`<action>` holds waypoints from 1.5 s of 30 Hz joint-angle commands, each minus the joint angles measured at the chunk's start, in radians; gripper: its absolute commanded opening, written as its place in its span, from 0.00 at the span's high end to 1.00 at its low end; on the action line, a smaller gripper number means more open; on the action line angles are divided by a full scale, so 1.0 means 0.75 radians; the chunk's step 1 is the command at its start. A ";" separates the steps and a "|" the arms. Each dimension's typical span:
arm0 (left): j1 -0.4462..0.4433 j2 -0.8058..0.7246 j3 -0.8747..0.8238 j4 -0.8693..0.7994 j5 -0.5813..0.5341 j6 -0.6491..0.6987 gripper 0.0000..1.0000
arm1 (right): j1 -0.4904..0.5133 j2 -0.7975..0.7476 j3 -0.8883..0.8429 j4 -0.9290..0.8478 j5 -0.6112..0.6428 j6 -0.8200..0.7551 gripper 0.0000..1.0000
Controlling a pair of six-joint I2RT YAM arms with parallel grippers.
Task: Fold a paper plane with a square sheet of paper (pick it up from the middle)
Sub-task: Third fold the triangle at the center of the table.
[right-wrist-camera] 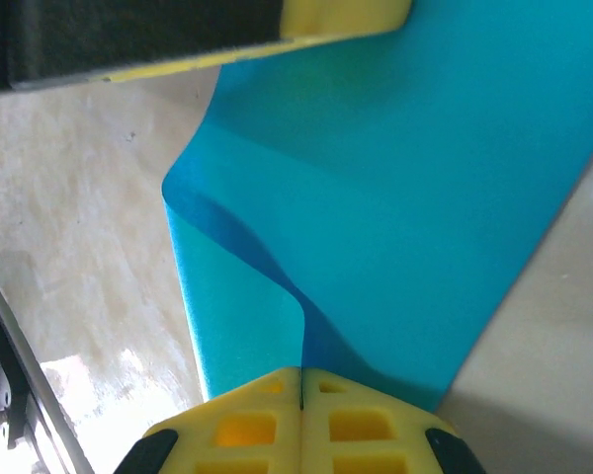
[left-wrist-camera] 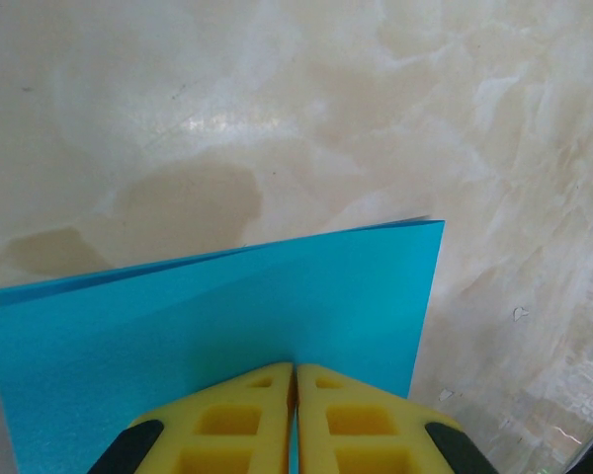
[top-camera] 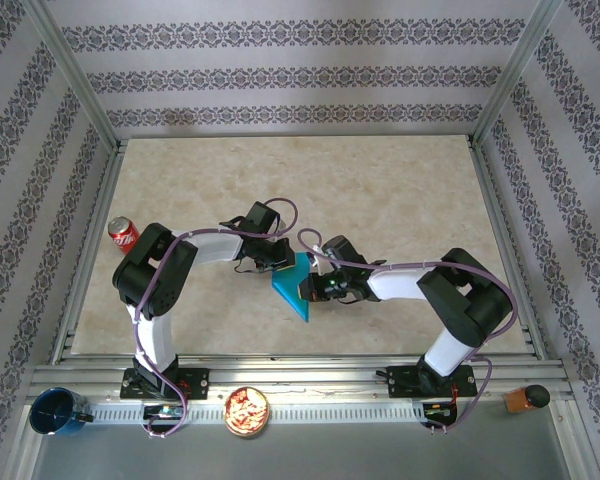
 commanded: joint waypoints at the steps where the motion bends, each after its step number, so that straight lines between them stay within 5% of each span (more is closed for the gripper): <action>1: 0.016 -0.001 -0.031 -0.034 -0.025 -0.013 0.89 | 0.018 -0.005 0.035 -0.022 0.040 -0.037 1.00; 45: 0.016 -0.017 -0.043 -0.027 -0.023 -0.018 0.90 | 0.023 0.059 0.029 -0.031 0.043 -0.043 1.00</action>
